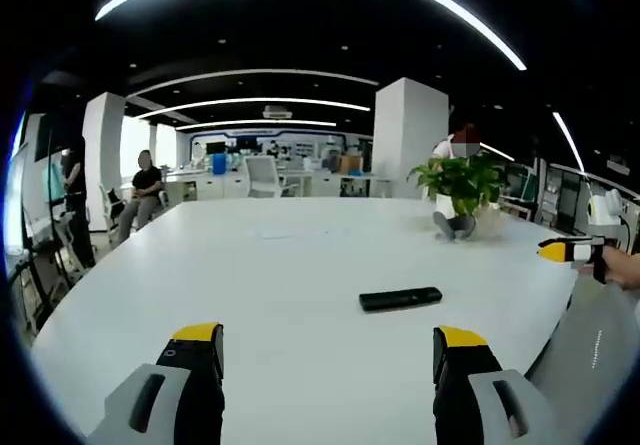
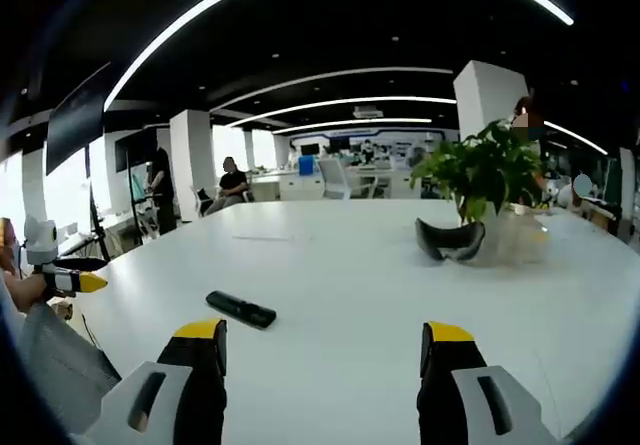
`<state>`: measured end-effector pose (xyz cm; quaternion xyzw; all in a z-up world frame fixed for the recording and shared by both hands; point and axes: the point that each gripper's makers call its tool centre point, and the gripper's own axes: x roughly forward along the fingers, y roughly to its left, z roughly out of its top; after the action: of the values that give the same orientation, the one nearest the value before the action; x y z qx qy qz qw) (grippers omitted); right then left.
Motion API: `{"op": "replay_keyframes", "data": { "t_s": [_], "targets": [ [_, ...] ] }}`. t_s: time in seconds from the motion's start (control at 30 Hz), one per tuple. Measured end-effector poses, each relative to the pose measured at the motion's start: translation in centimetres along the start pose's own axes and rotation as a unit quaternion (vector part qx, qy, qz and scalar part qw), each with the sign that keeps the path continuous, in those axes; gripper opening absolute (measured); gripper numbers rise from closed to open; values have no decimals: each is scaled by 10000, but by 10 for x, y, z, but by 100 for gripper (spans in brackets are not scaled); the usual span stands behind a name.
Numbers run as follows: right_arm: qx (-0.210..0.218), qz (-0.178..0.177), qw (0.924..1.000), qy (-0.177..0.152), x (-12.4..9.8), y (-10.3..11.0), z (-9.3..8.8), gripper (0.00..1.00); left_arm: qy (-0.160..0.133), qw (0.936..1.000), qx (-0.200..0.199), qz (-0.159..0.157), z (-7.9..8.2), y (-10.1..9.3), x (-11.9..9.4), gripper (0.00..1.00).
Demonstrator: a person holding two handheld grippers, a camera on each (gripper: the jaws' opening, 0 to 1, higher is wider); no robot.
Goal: Press the specified remote control buttons in sequence, fully releasing each button before pressing the next.
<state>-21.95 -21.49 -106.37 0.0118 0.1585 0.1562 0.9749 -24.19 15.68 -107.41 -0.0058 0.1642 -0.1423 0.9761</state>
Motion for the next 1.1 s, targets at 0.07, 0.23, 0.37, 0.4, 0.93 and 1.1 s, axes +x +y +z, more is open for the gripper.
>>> {"op": "replay_keyframes", "data": {
  "t_s": [0.07,0.23,0.37,0.4,0.93,1.1],
  "targets": [
    [2,-2,10000,1,0,0,0,78,14,10000,-6,-1,-1,0,0,89],
    [20,1,10000,-49,-1,1,2,79,9,10000,28,3,0,0,0,89],
    [15,9,10000,-37,0,1,2,78,-43,10000,-32,22,1,1,-1,89],
    [-2,15,10000,-29,0,1,1,78,-49,10000,-47,22,1,1,-1,89],
    [-179,-86,9998,64,-2,1,1,74,255,9990,81,-349,-8,-15,4,87],
    [-203,-118,9996,140,-2,1,-1,74,313,9985,80,-431,-10,-18,5,87]
  ]
}}
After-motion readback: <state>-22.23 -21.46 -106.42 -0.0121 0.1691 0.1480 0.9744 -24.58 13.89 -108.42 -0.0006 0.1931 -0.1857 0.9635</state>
